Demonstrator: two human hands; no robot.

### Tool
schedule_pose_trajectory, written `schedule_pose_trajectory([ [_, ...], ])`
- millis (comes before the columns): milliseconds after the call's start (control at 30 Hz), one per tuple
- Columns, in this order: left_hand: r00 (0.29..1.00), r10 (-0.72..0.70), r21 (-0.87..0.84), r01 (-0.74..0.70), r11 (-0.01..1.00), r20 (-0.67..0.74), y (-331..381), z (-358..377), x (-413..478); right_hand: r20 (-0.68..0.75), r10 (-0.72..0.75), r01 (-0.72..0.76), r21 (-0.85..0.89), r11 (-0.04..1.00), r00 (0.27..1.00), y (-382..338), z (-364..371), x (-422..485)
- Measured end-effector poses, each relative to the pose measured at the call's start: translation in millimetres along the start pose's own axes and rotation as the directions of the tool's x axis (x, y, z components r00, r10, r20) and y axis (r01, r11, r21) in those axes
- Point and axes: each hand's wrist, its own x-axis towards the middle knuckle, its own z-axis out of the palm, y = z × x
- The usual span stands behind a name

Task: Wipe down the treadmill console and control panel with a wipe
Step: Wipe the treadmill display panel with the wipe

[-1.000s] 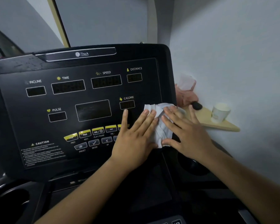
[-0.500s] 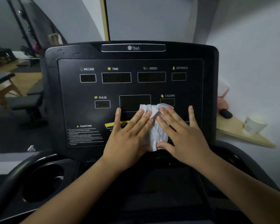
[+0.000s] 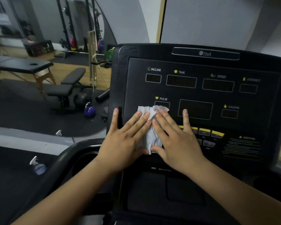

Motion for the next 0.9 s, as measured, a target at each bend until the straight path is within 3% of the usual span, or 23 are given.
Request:
schedule_pose_trajectory([
  [433,1.0,-0.012,0.027,0.012,1.0,-0.001,-73,-4,-22,-0.002,-0.061,0.061,-0.003,0.998,0.998,-48,-9,57],
  [900,0.996,0.08,0.049,-0.078,0.996,-0.043,-137,-47,87,0.036,0.011,-0.005,-0.144,0.99,0.999,16,-71,147],
])
